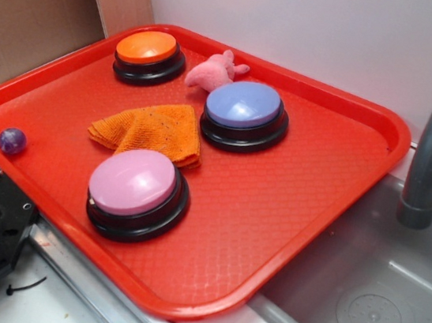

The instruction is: Push the pink button.

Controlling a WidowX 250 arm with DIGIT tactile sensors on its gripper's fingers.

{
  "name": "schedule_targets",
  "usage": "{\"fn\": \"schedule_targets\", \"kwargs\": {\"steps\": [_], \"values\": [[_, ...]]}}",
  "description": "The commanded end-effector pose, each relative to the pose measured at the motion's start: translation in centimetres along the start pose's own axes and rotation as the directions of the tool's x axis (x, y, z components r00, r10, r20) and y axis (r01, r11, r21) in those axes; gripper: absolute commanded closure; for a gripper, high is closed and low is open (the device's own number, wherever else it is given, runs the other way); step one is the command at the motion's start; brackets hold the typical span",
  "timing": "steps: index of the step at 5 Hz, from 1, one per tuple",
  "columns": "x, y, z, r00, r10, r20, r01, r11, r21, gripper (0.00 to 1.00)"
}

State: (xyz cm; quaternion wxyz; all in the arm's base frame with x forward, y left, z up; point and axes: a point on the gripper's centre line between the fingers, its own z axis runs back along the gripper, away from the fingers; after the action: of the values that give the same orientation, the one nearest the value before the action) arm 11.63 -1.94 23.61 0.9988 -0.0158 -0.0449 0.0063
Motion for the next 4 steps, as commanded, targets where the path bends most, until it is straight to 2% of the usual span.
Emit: {"fn": "schedule_targets", "kwargs": {"steps": [1, 2, 3, 4], "values": [[0.0, 0.0, 0.0, 1.0, 0.0, 0.0, 0.0, 1.0, 0.0, 0.0], [2.7, -2.0, -5.3, 0.965, -0.26, -0.022, 0.26, 0.957, 0.13, 0.0], [2.5, -3.4, -10.3, 0.871, -0.489, -0.053, 0.492, 0.865, 0.096, 0.0], [1.6, -3.5, -13.4, 0.78, -0.622, -0.073, 0.626, 0.773, 0.107, 0.0]]}}
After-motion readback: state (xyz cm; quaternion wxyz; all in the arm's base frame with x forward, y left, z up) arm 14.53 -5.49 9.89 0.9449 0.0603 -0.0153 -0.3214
